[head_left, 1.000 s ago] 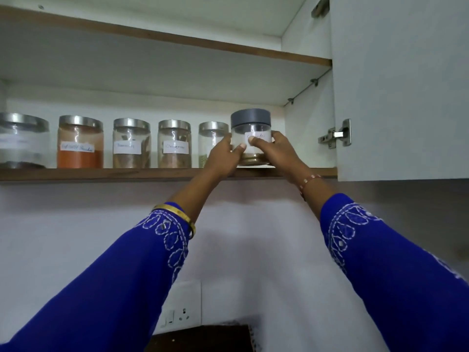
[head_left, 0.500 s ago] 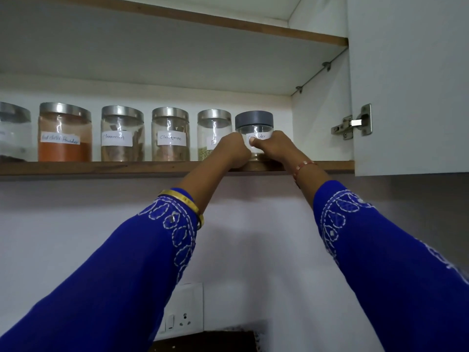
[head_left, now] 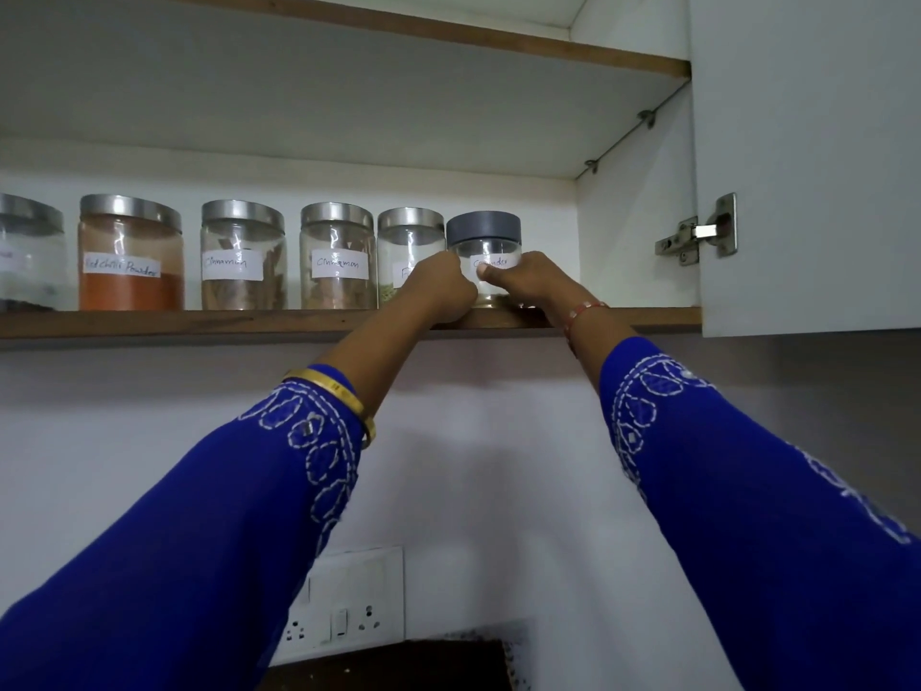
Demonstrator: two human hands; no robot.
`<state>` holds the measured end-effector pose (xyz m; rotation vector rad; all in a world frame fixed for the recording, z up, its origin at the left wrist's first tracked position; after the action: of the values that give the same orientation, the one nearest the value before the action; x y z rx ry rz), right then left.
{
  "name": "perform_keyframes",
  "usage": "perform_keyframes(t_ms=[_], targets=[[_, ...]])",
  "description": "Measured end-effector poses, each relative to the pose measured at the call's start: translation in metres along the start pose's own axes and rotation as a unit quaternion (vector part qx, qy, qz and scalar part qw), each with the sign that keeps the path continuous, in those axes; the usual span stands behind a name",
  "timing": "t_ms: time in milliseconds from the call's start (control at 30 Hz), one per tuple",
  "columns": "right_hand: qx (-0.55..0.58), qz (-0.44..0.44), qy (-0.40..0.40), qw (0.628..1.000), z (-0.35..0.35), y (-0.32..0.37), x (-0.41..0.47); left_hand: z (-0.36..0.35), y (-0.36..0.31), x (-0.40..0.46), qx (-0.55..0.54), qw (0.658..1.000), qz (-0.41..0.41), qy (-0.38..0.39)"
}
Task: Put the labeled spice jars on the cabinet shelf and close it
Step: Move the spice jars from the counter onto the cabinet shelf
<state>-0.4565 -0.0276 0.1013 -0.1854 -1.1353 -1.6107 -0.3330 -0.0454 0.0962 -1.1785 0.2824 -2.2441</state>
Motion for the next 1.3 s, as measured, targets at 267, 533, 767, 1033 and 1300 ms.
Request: perform_keyframes(t_ms=[267, 533, 767, 1033, 1300], targets=[[-0.013, 0.034, -0.097, 0.995, 0.009, 0.011, -0.048, 0.009, 0.009, -0.015, -0.089, 0.996, -0.019, -0.003], [0.160, 0.066, -0.133, 0.976, -0.028, 0.026, -0.152, 0.024, 0.022, -0.104, -0.308, 0.947, -0.031, -0.082], [0.190, 0.003, -0.096, 0.977, -0.099, 0.007, -0.253, 0.014, 0.079, -0.222, -0.407, 0.893, 0.112, -0.157], [0.208, -0.111, 0.043, 0.971, -0.212, -0.037, -0.359, -0.022, 0.152, -0.328, -0.374, 0.893, 0.222, -0.120], [0.069, -0.129, 0.215, 0.966, -0.293, -0.076, -0.426, -0.057, 0.241, -0.419, -0.284, 0.902, 0.323, -0.049]])
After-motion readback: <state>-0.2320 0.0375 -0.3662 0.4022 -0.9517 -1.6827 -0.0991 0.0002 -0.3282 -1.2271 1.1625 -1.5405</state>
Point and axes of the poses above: each hand's wrist, its own x-axis towards the middle knuckle, its own z-axis out of the back of the hand, y = z × x, the point moved 4 cm from there along x, towards the middle knuckle, and after that the axes turned 9 degrees about -x, right-handed, at the moved point
